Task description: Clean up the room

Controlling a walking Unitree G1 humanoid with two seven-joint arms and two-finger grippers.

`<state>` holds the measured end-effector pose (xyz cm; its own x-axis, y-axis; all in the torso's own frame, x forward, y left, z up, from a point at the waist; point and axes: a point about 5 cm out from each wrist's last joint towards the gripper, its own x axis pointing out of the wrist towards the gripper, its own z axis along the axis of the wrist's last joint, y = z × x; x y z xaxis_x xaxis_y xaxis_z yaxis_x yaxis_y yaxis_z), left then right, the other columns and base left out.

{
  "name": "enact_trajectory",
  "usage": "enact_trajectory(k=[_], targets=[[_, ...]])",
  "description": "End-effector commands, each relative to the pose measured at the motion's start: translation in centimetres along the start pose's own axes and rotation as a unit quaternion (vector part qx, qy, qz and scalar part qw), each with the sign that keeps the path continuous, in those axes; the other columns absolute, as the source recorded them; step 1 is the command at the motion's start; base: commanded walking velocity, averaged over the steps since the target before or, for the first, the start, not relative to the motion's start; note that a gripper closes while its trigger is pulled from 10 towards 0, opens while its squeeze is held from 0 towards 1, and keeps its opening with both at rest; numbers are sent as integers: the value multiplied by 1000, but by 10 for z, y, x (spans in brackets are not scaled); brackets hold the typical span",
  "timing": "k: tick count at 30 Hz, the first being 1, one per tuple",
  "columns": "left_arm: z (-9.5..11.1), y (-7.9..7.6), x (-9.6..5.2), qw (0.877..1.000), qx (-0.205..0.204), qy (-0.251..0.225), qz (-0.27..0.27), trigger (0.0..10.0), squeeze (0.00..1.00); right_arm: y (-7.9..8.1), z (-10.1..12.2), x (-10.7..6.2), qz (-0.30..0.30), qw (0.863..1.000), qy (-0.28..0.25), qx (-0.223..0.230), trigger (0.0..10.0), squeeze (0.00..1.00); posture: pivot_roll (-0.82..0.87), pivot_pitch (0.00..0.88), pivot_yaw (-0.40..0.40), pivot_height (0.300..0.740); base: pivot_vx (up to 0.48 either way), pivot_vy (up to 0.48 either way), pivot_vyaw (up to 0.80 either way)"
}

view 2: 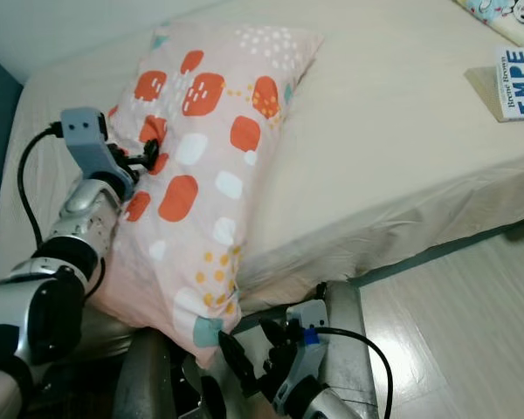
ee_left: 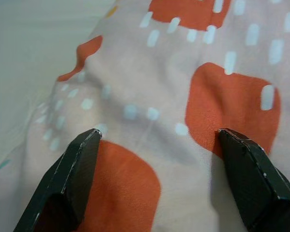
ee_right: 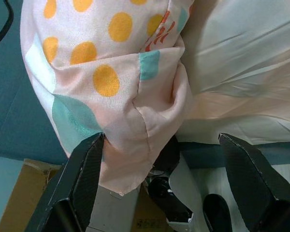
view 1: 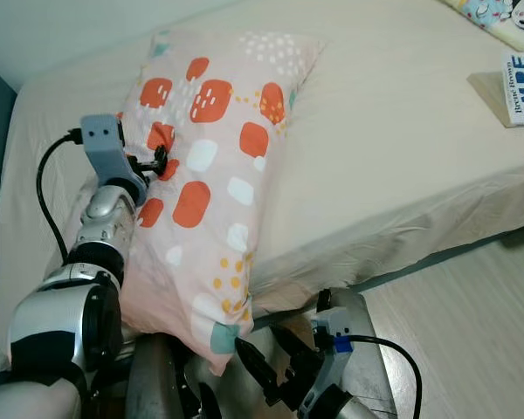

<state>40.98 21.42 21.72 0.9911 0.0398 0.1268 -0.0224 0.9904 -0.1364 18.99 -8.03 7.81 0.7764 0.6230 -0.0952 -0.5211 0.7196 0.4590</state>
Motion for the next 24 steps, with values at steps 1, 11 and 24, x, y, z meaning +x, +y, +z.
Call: enact_trajectory(k=[1,11,24], targets=[[-16,15,-7,998,37,45,27,10000,0,6,-8,-3,0,1000,16,18,10000,0,-291,469,150,521,0,0,0],[-19,21,-8,991,93,75,51,10000,0,13,-9,-8,-4,999,21,25,10000,0,-311,488,160,521,0,0,0],[-4,44,-8,988,99,69,98,10000,0,16,-7,-11,-12,999,18,32,10000,0,-312,496,164,521,0,0,0]])
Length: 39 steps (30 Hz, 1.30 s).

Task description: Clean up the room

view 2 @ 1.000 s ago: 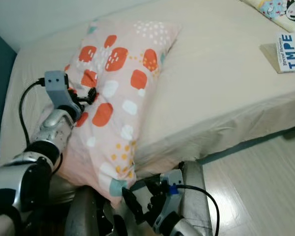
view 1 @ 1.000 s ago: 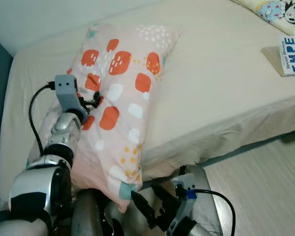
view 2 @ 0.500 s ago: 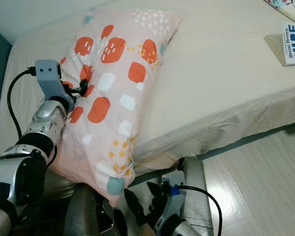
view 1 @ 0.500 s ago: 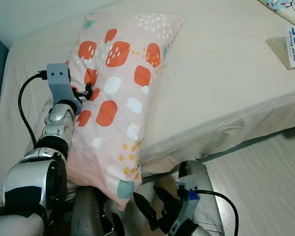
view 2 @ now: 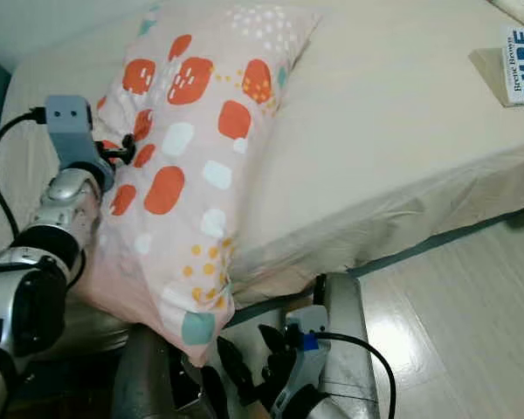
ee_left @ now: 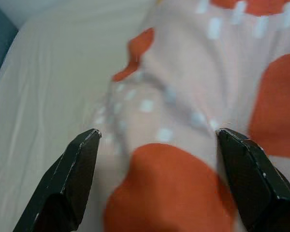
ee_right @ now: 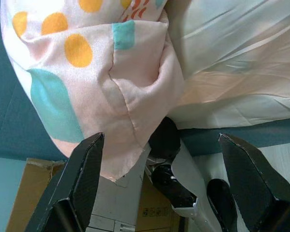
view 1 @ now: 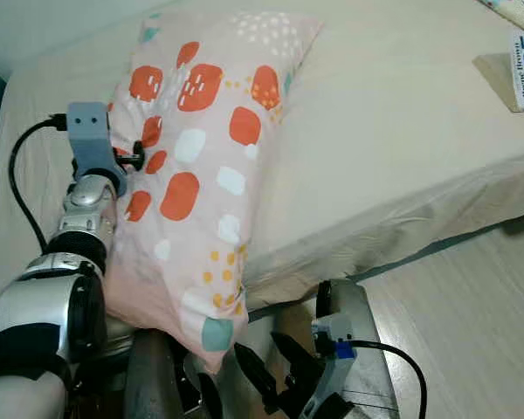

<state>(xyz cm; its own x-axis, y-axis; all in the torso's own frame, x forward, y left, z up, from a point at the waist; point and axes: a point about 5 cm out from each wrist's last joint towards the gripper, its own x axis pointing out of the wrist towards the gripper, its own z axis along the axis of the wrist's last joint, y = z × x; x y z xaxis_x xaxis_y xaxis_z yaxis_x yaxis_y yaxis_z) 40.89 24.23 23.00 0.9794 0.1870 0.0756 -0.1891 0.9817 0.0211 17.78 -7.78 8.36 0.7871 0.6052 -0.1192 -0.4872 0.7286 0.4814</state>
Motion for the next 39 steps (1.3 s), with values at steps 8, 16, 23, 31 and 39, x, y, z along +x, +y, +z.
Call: enact_trajectory(k=[8,16,23,31,39], targets=[[-66,16,-22,992,-42,120,-8,10000,0,6,-4,-6,-3,1000,9,23,10000,0,-334,503,154,521,0,0,0],[-92,2,-32,980,-92,171,-31,10000,0,7,-1,-15,-20,999,5,32,10000,0,-399,526,139,521,0,0,0],[-105,-10,-38,973,-103,196,-62,10000,0,9,2,-21,-31,999,1,39,10000,0,-415,532,136,521,0,0,0],[-114,-24,-44,968,-51,214,-116,0,0,9,6,-20,-36,998,-10,43,10000,0,-406,526,146,521,0,0,0],[-115,-30,-45,968,-4,209,-141,0,0,7,11,-14,-34,998,-19,43,10000,0,-387,511,153,521,0,0,0]])
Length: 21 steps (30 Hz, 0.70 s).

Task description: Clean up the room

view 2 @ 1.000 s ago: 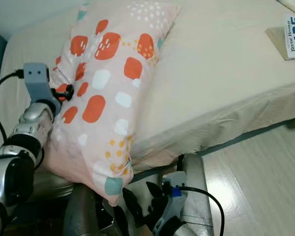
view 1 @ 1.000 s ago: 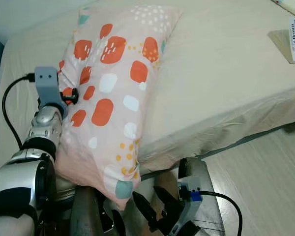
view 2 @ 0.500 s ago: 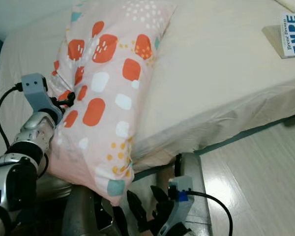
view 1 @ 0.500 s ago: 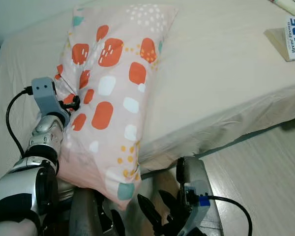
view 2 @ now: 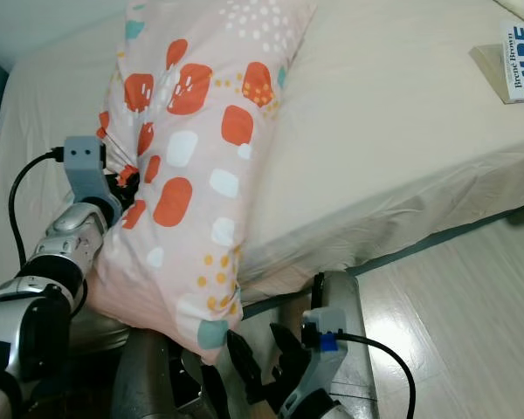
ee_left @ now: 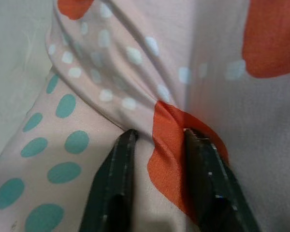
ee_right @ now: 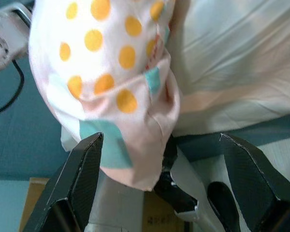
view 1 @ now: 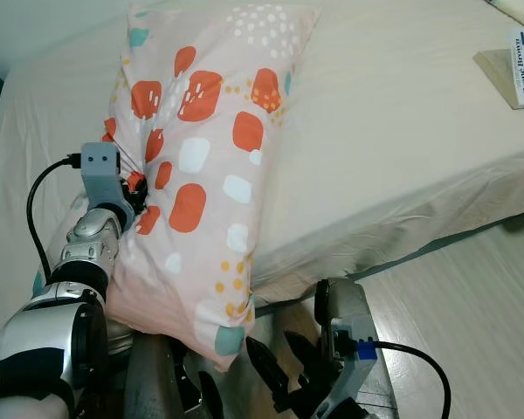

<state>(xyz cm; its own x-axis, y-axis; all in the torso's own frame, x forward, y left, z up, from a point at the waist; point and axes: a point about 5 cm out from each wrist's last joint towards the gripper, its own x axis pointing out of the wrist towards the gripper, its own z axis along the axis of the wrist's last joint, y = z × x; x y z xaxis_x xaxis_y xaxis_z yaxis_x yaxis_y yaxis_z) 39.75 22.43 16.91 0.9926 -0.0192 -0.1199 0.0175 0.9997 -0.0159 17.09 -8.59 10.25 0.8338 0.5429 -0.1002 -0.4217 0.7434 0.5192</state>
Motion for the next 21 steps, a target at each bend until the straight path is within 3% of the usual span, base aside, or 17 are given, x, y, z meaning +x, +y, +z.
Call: enact_trajectory(k=[1,14,17,19,20,21], targets=[[-60,-15,-12,993,11,114,-38,0,0,0,-5,-1,-5,1000,7,16,10000,0,-383,507,155,521,0,0,0],[-58,-12,-12,994,23,102,-25,0,0,-5,2,9,1,1000,-9,9,10000,0,-363,457,171,521,0,0,0],[-49,-10,-9,996,3,83,-13,0,0,-6,3,13,4,1000,-12,5,10000,0,-354,441,174,521,0,0,0],[-25,-14,-2,997,-67,30,-18,0,0,-6,6,19,10,1000,-18,1,10000,0,-338,415,177,521,0,0,0],[-25,-14,-2,997,-67,30,-18,0,0,-6,6,19,10,1000,-18,1,10000,0,-338,415,177,521,0,0,0],[-12,-17,1,995,-97,2,-28,0,0,-7,7,22,13,1000,-20,-1,10000,0,-333,402,177,521,0,0,0]])
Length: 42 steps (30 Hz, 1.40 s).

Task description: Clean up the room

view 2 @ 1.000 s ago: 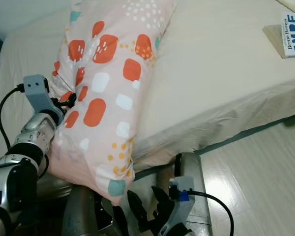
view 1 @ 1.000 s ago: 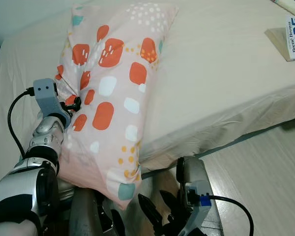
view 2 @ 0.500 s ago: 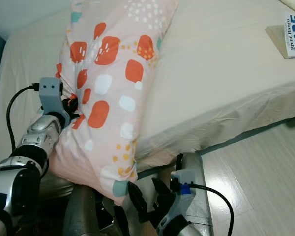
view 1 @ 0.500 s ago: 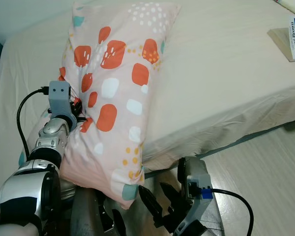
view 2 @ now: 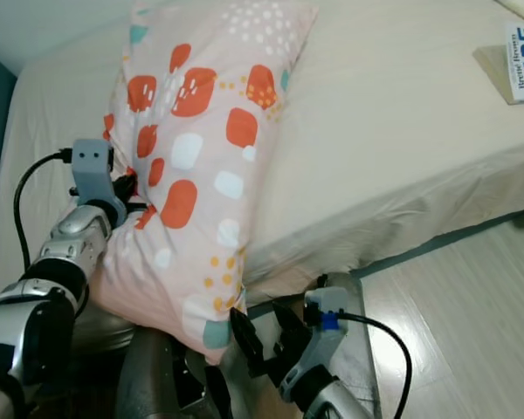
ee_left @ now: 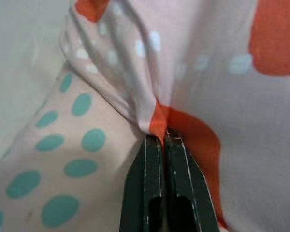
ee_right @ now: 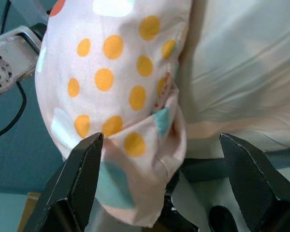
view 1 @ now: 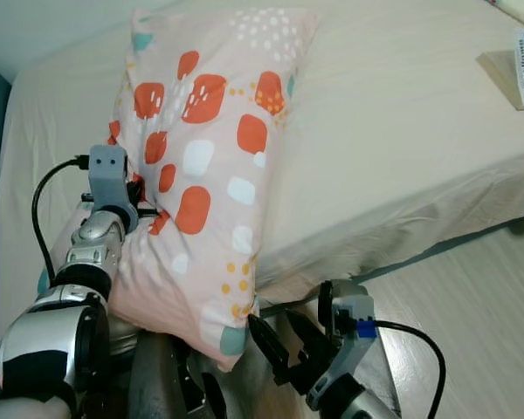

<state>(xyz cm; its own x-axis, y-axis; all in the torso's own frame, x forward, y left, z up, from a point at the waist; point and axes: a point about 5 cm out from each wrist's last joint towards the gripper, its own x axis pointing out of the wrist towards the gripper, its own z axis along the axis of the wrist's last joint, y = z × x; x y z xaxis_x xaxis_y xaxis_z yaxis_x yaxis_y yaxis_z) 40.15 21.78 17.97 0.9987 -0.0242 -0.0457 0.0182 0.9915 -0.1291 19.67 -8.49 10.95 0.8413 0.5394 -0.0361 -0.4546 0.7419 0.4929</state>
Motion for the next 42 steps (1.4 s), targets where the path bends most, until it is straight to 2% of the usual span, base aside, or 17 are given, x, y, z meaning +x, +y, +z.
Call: enact_trajectory(k=[1,4,7,9,16,17,18,20,24,25,27,28,30,33,35,39,42], targets=[[-24,-7,-3,998,-42,39,-19,0,0,0,-8,0,0,1000,9,16,10000,0,-333,402,177,521,0,0,0],[5,-14,4,994,-100,-22,-33,0,0,-2,-6,6,8,1000,5,12,10000,0,-320,381,176,521,0,0,0],[45,-8,8,984,-149,-99,-13,0,0,-3,-2,17,21,1000,-3,6,10000,0,-297,338,177,521,0,0,0],[66,-2,8,980,-140,-138,0,0,0,-4,1,24,31,1000,-8,3,10000,0,-289,316,176,521,0,0,0],[105,12,3,970,-124,-204,51,0,0,-5,4,37,49,999,-14,-4,10000,0,-271,259,172,521,0,0,0],[109,14,3,969,-112,-209,65,0,0,-6,5,39,52,999,-15,-4,10000,0,-254,240,166,521,0,0,0],[113,15,2,971,-67,-213,91,0,0,-6,7,43,58,998,-19,-6,10000,0,-250,228,165,521,0,0,0],[114,16,2,971,-52,-213,100,0,0,-6,7,45,61,998,-20,-8,10000,0,-250,228,165,521,0,0,0],[108,44,-5,966,-38,-174,186,0,0,-7,11,51,66,997,-27,-10,10000,0,-247,212,169,521,0,0,0],[108,44,-5,966,-38,-174,186,0,0,-7,11,51,66,997,-27,-10,10000,0,-247,212,169,521,0,0,0],[108,71,-15,954,-30,-163,248,0,0,-7,11,52,68,997,-28,-11,10000,0,-239,210,169,521,0,0,0],[108,71,-15,954,-30,-163,248,0,0,-7,11,52,68,997,-28,-11,10000,0,-239,210,169,521,0,0,0],[108,92,-25,942,-23,-154,296,0,0,-7,10,52,69,997,-28,-10,10000,0,-236,213,170,521,0,0,0],[105,105,-32,934,-24,-145,324,0,0,-7,8,52,69,997,-27,-10,10000,0,-234,218,171,521,0,0,0],[98,128,-46,915,-28,-131,381,0,0,-4,5,52,73,997,-25,-7,10000,0,-235,223,173,521,0,0,0],[88,149,-61,890,-10,-116,440,0,0,0,2,52,81,996,-22,-5,10000,0,-233,230,176,521,0,0,0],[77,158,-69,882,-14,-98,462,0,0,2,1,51,90,996,-20,-8,10000,0,-233,232,178,521,0,0,0]])
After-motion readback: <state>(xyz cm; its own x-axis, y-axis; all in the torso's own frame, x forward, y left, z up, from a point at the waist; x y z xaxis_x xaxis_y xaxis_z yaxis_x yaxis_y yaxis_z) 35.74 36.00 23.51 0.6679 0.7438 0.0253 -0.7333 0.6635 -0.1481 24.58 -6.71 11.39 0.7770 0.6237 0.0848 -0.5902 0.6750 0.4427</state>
